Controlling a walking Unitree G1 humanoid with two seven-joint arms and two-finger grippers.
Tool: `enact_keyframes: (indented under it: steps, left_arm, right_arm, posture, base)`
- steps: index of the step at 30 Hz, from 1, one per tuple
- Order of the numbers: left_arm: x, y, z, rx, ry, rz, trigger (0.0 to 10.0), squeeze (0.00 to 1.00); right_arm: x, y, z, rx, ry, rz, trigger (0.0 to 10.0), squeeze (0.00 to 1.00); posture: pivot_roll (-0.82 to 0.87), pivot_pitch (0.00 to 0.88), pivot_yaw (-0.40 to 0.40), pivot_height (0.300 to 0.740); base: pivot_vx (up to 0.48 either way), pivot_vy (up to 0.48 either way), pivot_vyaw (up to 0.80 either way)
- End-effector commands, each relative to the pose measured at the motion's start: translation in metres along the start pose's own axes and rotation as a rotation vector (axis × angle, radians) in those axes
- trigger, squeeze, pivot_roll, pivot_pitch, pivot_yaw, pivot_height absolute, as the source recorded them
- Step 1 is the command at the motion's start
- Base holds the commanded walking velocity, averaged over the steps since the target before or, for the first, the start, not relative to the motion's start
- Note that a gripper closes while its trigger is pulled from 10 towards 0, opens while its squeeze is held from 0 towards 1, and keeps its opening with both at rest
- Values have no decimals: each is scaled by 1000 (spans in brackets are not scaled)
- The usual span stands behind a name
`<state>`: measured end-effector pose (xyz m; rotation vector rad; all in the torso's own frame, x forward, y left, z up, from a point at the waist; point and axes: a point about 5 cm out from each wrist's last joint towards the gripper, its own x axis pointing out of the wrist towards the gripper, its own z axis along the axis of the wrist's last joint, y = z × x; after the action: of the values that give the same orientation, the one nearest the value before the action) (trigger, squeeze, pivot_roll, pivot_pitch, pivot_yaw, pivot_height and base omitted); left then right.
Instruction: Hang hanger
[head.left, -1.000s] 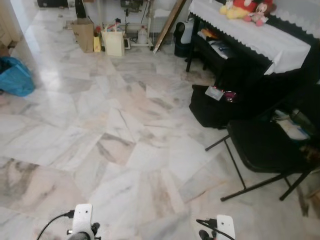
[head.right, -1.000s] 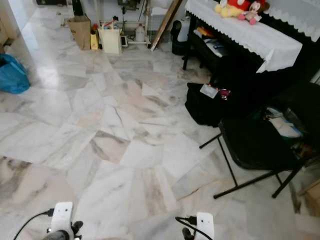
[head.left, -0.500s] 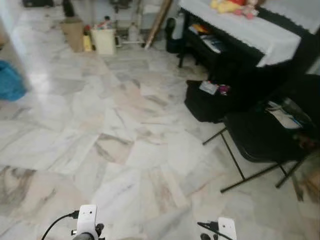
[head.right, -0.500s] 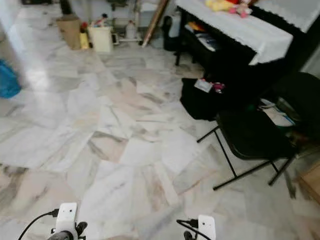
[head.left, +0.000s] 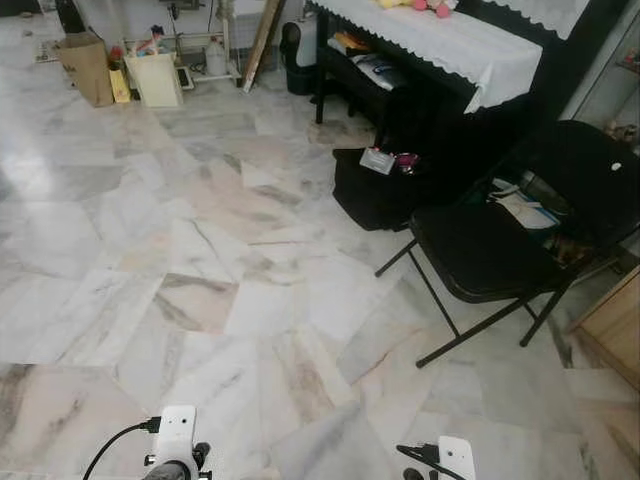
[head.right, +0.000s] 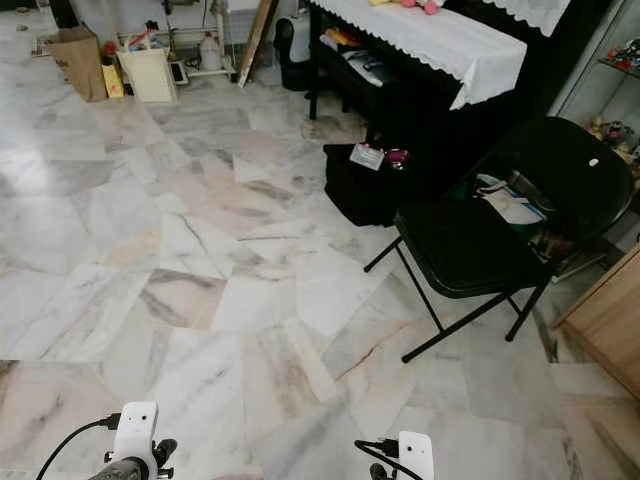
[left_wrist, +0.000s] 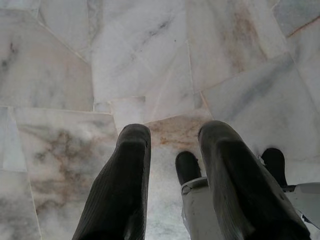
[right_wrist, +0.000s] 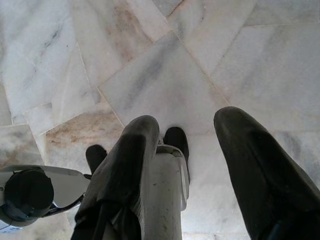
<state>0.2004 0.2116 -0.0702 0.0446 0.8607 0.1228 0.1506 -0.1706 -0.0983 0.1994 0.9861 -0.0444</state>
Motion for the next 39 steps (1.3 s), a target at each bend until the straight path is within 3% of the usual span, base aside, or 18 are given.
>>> enact_keyframes:
  steps: [1, 10, 16, 19, 39]
  left_arm:
    - [0, 0, -1, 40, -3, -5, 10000, 0]
    - [-1, 0, -3, 42, 5, 0, 10000, 0]
    - [-1, -2, -3, 89, 5, -17, 10000, 0]
    - [-1, -2, -4, 45, 5, -14, 10000, 0]
    - [-1, -6, -2, 131, -8, -45, 10000, 0]
  right_arm:
    - [-1, -3, -2, 4, 4, -15, 10000, 0]
    - [-1, -3, -2, 7, 7, -19, 10000, 0]
    - [-1, -3, -2, 3, 9, -15, 10000, 0]
    - [-1, -3, -2, 3, 9, -14, 10000, 0]
    - [-1, -2, -3, 3, 12, -7, 10000, 0]
  posture:
    - [10, 0, -65, 740]
    - [9, 0, -65, 740]
    - [10, 0, -66, 740]
    - [11, 0, -66, 740]
    - [9, 0, -61, 740]
  base:
    - [0, 0, -644]
    - [0, -60, -645]
    - [0, -94, -644]
    - [0, -107, -644]
    - [0, -83, -645]
